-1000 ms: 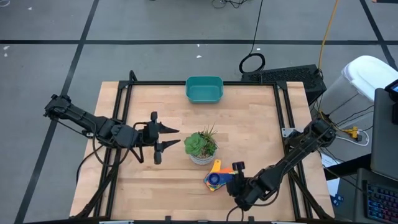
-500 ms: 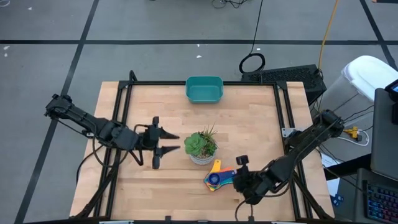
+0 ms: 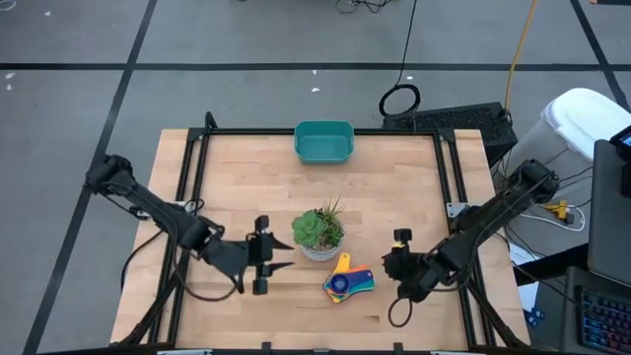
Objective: Nest measuring cups in basket
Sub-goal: Adjust the nested measuring cups
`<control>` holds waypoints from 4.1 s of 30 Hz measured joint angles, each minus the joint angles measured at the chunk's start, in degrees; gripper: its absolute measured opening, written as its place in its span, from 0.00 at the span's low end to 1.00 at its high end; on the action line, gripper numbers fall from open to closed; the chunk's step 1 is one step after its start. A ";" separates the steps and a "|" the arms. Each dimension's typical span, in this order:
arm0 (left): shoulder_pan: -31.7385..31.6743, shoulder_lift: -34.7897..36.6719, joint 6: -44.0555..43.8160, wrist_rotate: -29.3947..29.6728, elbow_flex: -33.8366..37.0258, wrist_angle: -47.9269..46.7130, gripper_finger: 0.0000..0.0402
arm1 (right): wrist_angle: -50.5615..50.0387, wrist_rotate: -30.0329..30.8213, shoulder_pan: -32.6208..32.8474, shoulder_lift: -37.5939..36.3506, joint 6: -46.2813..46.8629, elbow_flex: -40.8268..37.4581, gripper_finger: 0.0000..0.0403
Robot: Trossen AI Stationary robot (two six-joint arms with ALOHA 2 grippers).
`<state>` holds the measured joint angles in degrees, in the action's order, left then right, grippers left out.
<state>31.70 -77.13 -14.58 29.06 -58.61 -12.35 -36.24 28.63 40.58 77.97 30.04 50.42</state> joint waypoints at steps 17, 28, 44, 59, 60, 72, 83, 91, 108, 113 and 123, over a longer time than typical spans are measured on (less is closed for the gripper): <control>3.12 -21.20 -15.34 3.16 -0.09 3.92 0.41 | 7.56 5.83 -2.78 -2.77 6.65 -6.09 0.19; 0.42 -24.12 -17.50 4.55 -0.07 6.20 0.41 | 12.34 5.67 -1.79 -2.39 12.22 -6.09 0.19; -0.91 -27.81 -16.52 6.95 -0.09 9.49 0.41 | 18.48 1.89 -1.46 9.93 11.20 -6.09 0.12; -2.61 -27.75 -15.30 6.84 -0.09 10.87 0.40 | 17.34 1.35 -1.46 9.93 11.63 -6.09 0.01; -2.44 -27.75 -15.26 7.03 -0.09 10.85 0.39 | 17.17 1.38 -1.46 9.93 11.63 -6.09 0.00; -2.08 -27.77 -13.98 5.14 -0.09 12.63 0.03 | 18.04 1.26 -1.57 9.93 10.23 -6.09 0.00; -1.79 -27.77 -11.85 0.14 -0.09 13.35 0.01 | 18.02 1.18 -1.93 9.90 6.30 -6.09 0.00; -1.36 -27.77 -4.54 -4.31 -0.09 19.00 0.00 | 18.00 1.15 -5.13 9.43 0.40 -6.09 0.00; -0.87 -27.77 -3.90 -5.62 -0.09 19.94 0.00 | 20.73 0.79 -9.64 9.45 -8.89 -6.09 0.00; -0.94 -27.77 -3.66 -5.62 -0.09 19.92 0.01 | 25.66 -5.18 -11.79 9.45 -12.64 -6.09 0.00; -0.92 -27.77 -3.76 -5.62 -0.09 19.86 0.01 | 28.77 -11.14 -10.47 9.45 -10.51 -6.09 0.00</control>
<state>30.79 -104.90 -18.34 23.44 -58.70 7.51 -7.46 17.48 30.11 87.42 19.53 44.34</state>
